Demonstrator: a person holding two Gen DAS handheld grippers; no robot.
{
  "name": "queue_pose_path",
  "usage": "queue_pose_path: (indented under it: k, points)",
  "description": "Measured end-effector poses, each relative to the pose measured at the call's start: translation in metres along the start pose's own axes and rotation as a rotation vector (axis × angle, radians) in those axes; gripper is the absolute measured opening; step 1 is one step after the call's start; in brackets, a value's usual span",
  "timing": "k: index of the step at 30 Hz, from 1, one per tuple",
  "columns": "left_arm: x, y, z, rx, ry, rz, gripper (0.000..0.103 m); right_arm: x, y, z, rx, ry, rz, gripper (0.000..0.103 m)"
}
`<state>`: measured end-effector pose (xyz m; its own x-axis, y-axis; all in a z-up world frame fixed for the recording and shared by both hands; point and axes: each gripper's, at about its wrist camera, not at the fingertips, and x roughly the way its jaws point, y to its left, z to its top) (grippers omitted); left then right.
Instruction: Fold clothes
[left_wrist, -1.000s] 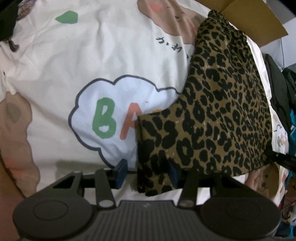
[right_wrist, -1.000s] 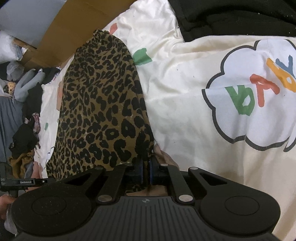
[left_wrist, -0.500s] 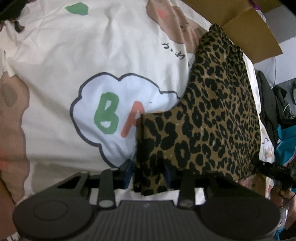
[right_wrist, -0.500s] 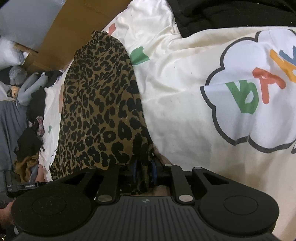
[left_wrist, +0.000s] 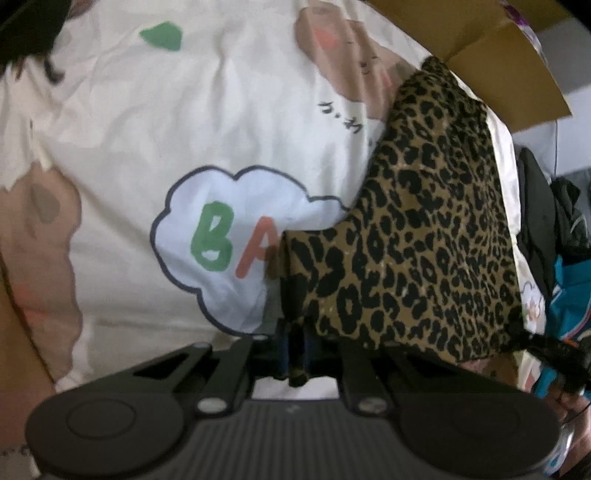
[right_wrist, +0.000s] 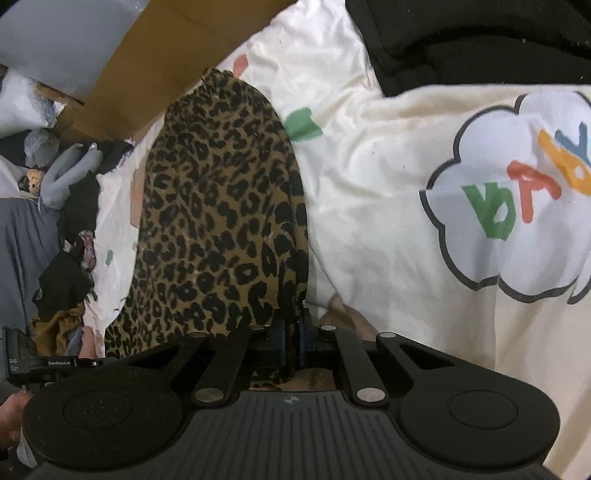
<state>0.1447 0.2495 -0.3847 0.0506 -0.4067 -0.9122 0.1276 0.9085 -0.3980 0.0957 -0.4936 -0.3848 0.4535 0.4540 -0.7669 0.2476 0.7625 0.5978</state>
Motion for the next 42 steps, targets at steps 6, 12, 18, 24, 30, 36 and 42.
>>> queue_pose_path:
  k: [6,12,18,24,30,36,42]
  points:
    - [-0.016,-0.019,0.018,0.04,0.009,0.009,0.007,-0.024,0.01,0.001,0.005,-0.05,0.02,0.004]
    - [-0.036,-0.031,0.041,0.055,-0.002,0.001,0.006,-0.038,0.018,0.002,0.026,-0.094,0.036,0.004]
    - [-0.051,-0.038,0.071,0.042,-0.054,-0.018,0.006,-0.044,0.025,0.013,0.061,-0.144,0.067,0.004]
    - [-0.061,-0.048,0.095,0.04,-0.086,-0.038,0.006,-0.046,0.027,0.027,0.114,-0.181,0.107,0.004]
    - [-0.053,-0.048,0.121,0.08,-0.013,-0.025,0.006,-0.039,0.031,0.04,0.147,-0.201,0.123,0.004]
    - [-0.043,-0.057,0.154,0.135,0.022,0.007,0.006,-0.034,0.042,0.056,0.131,-0.231,0.122,0.004]
    - [-0.039,-0.068,0.188,0.207,0.034,-0.008,0.006,-0.022,0.043,0.073,0.15,-0.257,0.09,0.004]
